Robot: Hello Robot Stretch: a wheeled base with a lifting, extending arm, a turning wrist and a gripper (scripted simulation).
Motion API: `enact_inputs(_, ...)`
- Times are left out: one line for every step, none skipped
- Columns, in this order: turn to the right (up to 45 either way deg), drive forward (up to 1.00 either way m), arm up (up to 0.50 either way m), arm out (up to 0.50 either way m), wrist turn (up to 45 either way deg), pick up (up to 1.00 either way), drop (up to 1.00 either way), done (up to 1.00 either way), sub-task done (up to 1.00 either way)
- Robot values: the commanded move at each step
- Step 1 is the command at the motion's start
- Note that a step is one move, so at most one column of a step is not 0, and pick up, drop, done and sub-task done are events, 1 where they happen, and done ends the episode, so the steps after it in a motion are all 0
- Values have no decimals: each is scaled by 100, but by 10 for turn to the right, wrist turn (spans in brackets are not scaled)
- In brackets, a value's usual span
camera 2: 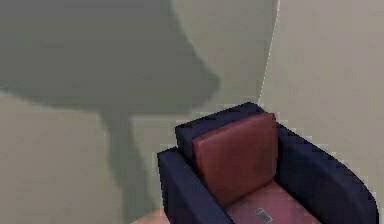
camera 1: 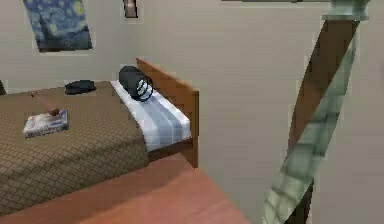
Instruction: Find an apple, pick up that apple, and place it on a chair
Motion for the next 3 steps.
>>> enact_inputs(-450, 0, 0, 0, 0, 0, 0, 0, 0)
enact_inputs(-450, 0, 0, 0, 0, 0, 0, 0, 0)
enact_inputs(-120, 0, 0, 0, 0, 0, 0, 0, 0)
